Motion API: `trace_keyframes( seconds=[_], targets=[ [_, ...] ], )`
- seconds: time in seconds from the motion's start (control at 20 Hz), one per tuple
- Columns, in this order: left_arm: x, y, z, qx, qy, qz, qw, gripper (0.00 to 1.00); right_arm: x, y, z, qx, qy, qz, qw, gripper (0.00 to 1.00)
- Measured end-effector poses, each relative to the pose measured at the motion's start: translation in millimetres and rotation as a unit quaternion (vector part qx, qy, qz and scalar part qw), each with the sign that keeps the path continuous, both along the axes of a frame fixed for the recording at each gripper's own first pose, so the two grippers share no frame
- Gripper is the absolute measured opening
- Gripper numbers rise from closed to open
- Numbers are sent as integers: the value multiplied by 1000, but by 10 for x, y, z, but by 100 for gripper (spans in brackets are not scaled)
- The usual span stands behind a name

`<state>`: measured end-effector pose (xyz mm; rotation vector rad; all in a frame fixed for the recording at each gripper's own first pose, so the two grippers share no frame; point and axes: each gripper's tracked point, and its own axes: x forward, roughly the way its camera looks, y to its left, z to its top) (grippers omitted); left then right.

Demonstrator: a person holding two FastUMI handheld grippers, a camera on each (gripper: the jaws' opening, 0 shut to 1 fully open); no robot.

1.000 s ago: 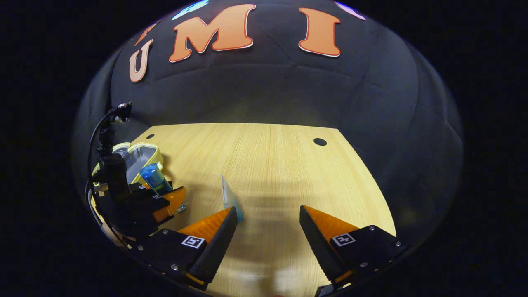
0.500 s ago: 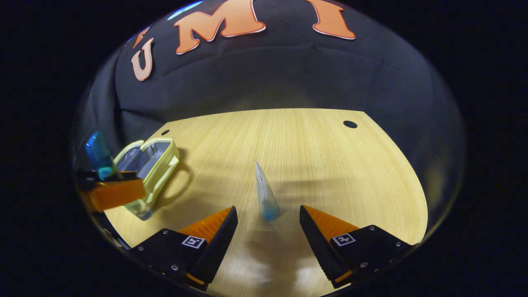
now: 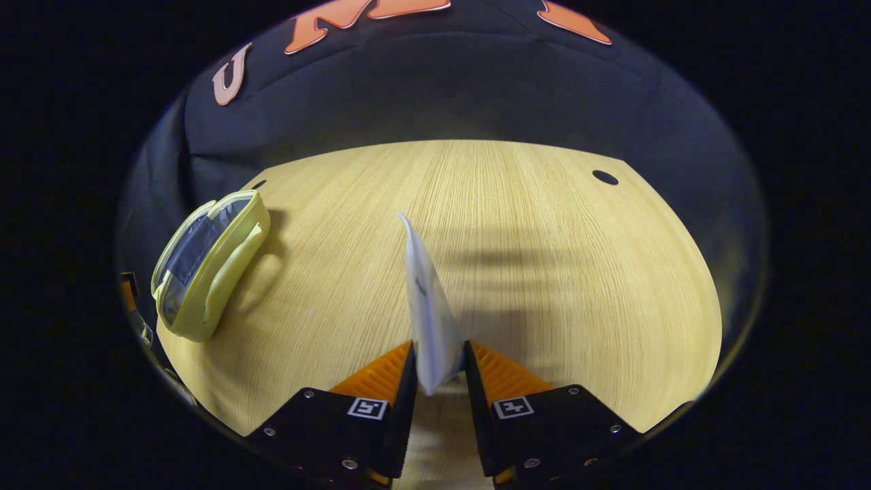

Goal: First open the suitcase, pack the skin care products into it, and then close the suitcase.

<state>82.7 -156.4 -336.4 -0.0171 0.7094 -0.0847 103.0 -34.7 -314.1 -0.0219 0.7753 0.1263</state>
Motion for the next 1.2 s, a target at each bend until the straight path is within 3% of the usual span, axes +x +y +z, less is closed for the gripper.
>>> trace_keyframes(
  seconds=[0.2, 0.35, 0.5, 0.6, 0.8, 1.0, 1.2],
  targets=[
    [-83, 341, 176, 7, 28, -18, 999, 48, -300, 286, 400, 66, 9, 1, 998, 41],
    [-101, 741, 380, 28, 67, -49, 996, 48, -659, 796, 796, 148, 21, 6, 989, 41],
    [-5, 1095, 461, 41, 104, -81, 990, 48, -894, 1187, 1023, 185, 16, -1, 983, 41],
    [-36, 1181, 405, 38, 148, -96, 984, 48, -1002, 1391, 1116, 200, 14, -3, 980, 41],
    [56, 1281, 261, 60, 245, -144, 957, 49, -1221, 1699, 1237, 204, 3, -26, 979, 41],
    [475, 1322, -227, 45, 298, -135, 944, 49, -1433, 1781, 1162, 215, 17, -75, 974, 41],
    [660, 1372, -567, 47, 323, -124, 937, 49, -1552, 1730, 1155, 211, 23, -94, 973, 41]
  ],
)
